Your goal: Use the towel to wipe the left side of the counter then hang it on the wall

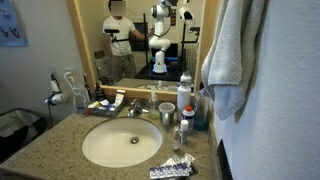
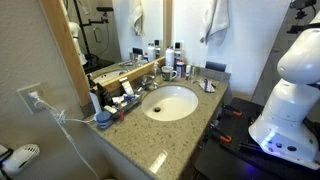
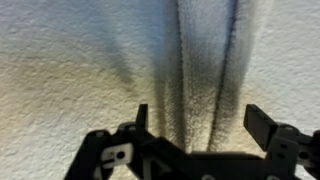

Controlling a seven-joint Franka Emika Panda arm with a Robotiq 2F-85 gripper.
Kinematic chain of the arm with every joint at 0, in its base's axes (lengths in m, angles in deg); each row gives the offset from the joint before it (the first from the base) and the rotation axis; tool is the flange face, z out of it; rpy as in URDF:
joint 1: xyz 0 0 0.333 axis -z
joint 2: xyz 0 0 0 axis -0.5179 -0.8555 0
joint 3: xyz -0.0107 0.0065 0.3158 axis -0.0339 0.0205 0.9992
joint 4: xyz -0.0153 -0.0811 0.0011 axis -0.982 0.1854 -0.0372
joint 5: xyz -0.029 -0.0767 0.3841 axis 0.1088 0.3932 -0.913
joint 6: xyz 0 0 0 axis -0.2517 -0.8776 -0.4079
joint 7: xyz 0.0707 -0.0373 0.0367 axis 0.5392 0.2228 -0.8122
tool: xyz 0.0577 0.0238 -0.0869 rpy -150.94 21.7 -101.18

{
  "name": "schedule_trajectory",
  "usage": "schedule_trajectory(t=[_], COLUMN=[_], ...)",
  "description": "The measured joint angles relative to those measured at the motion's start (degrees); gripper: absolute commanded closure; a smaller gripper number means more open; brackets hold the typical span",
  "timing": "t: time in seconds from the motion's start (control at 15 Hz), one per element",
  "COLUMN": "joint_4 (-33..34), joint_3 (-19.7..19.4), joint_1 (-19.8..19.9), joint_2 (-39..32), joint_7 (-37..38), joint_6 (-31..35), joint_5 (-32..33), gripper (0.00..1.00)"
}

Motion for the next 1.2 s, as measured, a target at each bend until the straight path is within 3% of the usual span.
schedule_trajectory(t=[0.27,0.53,0.67,1.2], joint_4=[2.0,3.2,3.6,6.5], joint_3=[-1.4,-2.1,-2.2,-1.0], joint_1=[-2.4,-5.0,-5.8,-10.8], joint_2=[-3.1,-4.7,-4.9,-3.0], joint_7=[6.2,8.6,8.7,11.1], joint_6=[-6.6,-12.5,-14.8,-26.6], joint_5=[7.9,11.3,11.9,16.3], gripper=[0.66,0.97,1.0,0.97])
